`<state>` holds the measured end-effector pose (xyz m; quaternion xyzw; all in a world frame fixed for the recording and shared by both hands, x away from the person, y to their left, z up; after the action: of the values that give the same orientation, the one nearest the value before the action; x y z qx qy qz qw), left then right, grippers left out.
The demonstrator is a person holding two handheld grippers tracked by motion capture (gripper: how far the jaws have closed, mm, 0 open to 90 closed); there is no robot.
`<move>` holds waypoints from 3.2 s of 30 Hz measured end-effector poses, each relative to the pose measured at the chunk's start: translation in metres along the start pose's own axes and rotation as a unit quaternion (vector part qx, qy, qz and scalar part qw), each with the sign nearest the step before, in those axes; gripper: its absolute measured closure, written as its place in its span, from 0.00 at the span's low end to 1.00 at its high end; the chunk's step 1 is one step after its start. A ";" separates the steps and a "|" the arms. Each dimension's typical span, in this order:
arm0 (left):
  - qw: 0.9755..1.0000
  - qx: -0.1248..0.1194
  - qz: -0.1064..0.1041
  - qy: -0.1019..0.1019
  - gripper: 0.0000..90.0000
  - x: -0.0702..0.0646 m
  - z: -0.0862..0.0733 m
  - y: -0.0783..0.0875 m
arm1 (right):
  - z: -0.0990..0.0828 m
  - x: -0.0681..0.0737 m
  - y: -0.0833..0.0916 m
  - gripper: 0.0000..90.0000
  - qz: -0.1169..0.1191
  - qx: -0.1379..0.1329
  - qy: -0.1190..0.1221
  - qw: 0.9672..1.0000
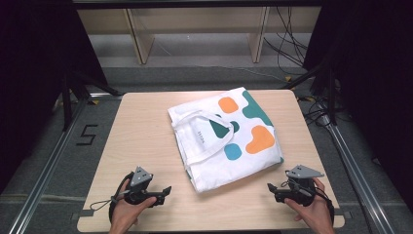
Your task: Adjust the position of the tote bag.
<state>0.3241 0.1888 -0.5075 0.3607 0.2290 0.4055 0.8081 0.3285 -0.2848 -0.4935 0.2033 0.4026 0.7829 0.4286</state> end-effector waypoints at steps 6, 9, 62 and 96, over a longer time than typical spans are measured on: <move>1.000 -0.002 0.003 0.006 0.20 0.000 0.000 -0.001 | 0.001 0.003 -0.001 0.20 -0.001 0.000 0.008 1.000; 1.000 -0.002 0.004 0.003 0.23 -0.001 0.000 0.000 | 0.001 0.004 -0.001 0.20 -0.002 0.000 0.009 1.000; 0.977 -0.018 -0.214 0.010 0.73 -0.060 0.026 -0.029 | 0.003 0.004 -0.003 0.25 -0.013 -0.002 0.025 1.000; 0.963 -0.002 -0.229 -0.139 0.90 -0.175 0.062 -0.077 | 0.002 -0.022 0.012 0.29 -0.031 -0.044 -0.015 0.998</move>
<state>0.3042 -0.0110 -0.5134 0.3497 0.1896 0.1561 0.9041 0.3358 -0.3061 -0.4821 0.1830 0.3674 0.7831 0.4672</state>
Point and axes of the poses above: each handheld gripper's, and its own axes: y roughly backward along the jaws, z roughly out of its top, x roughly to its left, the point moved 1 cm from there along -y, roughly forward along the jaws, and after that the axes turned 11 degrees about x, right-handed, at the moved point
